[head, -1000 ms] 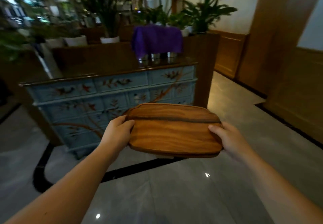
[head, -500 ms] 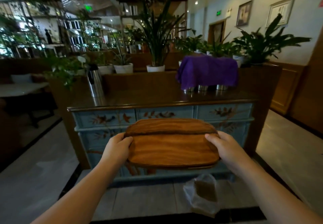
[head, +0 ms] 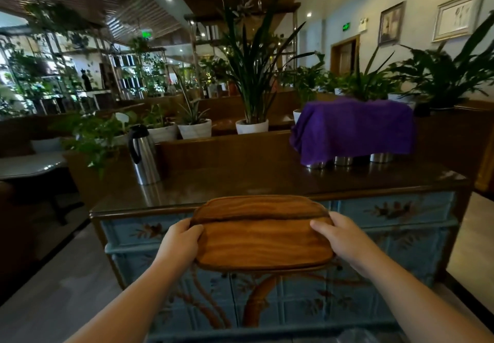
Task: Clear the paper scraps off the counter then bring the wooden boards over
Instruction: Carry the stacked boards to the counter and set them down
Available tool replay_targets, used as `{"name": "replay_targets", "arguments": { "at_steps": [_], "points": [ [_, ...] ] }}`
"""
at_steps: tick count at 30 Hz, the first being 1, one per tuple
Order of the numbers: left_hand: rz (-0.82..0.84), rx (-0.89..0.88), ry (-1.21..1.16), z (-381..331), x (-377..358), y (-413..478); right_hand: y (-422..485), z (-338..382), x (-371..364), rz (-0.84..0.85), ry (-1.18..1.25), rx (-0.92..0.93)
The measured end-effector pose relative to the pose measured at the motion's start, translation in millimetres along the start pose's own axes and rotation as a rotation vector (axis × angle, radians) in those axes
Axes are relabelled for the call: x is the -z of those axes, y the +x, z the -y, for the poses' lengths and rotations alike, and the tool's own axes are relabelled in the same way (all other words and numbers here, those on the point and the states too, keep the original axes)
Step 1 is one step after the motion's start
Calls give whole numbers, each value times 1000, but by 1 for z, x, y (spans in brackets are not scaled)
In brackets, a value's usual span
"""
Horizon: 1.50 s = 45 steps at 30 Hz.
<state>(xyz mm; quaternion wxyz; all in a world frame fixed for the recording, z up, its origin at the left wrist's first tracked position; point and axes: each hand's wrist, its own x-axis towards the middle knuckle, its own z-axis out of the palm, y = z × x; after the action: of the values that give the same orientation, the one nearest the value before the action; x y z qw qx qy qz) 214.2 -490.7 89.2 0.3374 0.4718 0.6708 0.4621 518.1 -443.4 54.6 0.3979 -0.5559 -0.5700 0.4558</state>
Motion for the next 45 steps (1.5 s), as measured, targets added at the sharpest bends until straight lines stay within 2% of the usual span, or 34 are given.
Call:
{"name": "replay_targets", "arguments": {
  "at_steps": [11, 17, 21, 30, 37, 45],
  "points": [
    [-8, 71, 125, -15, -66, 210, 230, -2, 13, 102, -76, 23],
    [-27, 72, 135, 6, -73, 298, 321, -2, -5, -15, -171, 46],
    [-57, 89, 146, 24, -69, 361, 371, 0, -29, -13, -215, 24],
    [214, 75, 271, 35, -58, 493, 475, 9, -74, 9, -427, -151],
    [314, 134, 321, 50, -66, 560, 523, 2, -87, 43, -611, -222],
    [342, 127, 388, 49, -78, 583, 548, 3, -91, 61, -722, -215]
  ]
}}
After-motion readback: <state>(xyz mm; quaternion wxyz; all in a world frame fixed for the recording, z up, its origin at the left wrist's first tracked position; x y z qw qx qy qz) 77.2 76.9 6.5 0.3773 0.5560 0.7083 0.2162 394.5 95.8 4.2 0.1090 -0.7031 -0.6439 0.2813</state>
